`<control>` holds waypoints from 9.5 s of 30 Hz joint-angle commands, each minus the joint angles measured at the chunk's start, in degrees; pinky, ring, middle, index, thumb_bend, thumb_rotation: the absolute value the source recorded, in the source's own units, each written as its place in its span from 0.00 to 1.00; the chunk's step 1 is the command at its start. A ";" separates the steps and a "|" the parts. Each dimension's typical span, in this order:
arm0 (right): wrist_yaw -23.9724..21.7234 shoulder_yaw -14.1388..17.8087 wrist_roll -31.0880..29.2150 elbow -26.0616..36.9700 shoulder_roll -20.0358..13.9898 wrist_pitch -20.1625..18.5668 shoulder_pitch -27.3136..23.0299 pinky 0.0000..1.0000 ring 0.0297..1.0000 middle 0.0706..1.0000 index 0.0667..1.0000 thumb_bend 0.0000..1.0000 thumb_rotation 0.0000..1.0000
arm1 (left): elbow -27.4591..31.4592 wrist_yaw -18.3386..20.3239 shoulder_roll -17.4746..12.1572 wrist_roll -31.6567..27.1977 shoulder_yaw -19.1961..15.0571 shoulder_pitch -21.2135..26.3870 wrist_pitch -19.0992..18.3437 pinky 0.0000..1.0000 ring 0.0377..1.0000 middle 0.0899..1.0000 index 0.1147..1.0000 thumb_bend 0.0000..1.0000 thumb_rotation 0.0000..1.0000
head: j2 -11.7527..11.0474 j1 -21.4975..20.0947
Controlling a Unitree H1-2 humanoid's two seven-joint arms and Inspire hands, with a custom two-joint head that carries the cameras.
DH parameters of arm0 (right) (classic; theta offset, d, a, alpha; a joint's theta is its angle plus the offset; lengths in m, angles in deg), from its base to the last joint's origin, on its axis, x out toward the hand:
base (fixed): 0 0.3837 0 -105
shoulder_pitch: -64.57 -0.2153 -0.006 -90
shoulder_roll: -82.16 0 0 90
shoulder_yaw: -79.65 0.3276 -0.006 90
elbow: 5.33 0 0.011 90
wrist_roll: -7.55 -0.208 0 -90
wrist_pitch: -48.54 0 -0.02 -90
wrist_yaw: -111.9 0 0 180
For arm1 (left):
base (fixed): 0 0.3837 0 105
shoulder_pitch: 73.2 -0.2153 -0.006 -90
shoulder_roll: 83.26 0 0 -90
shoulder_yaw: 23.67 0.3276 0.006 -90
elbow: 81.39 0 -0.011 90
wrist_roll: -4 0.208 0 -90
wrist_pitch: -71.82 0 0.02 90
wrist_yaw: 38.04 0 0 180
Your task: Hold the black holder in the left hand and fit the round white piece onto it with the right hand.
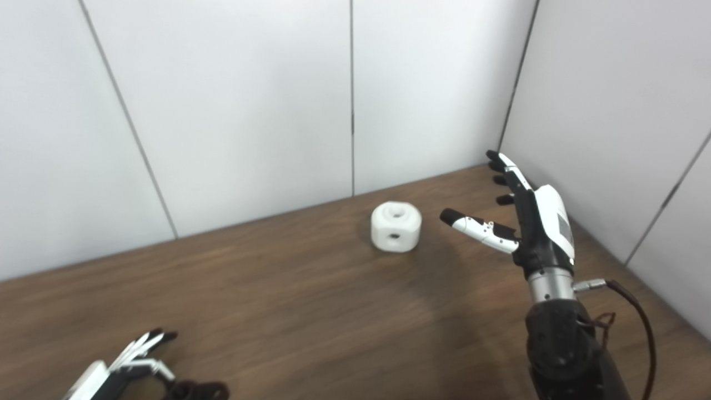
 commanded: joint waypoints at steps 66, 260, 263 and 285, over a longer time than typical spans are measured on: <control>-9.20 -23.86 6.50 -40.75 -10.23 18.15 -26.77 0.86 0.97 0.91 0.44 0.51 0.14 | -2.44 -0.73 -2.86 -1.48 -0.24 -1.61 -0.68 1.00 1.00 0.93 0.41 0.51 0.05 | -0.20 3.00; -35.55 -35.49 30.86 0.48 13.93 12.94 -11.61 0.82 0.96 0.90 0.44 0.51 0.14 | 20.35 4.49 8.73 7.46 2.63 -3.59 -22.35 1.00 0.98 0.93 0.41 0.52 0.05 | 18.52 41.08; -35.44 -35.60 30.94 0.20 13.58 13.19 -11.22 0.80 0.95 0.90 0.44 0.51 0.14 | 20.72 4.62 8.82 7.57 2.71 -3.68 -22.72 1.00 0.98 0.93 0.41 0.52 0.05 | 18.72 41.45; -39.27 -38.08 32.67 3.78 14.75 13.01 -11.00 0.84 0.97 0.91 0.44 0.51 0.15 | 20.76 4.32 10.61 8.99 3.23 -3.16 -23.74 1.00 0.98 0.93 0.41 0.52 0.05 | 18.94 44.21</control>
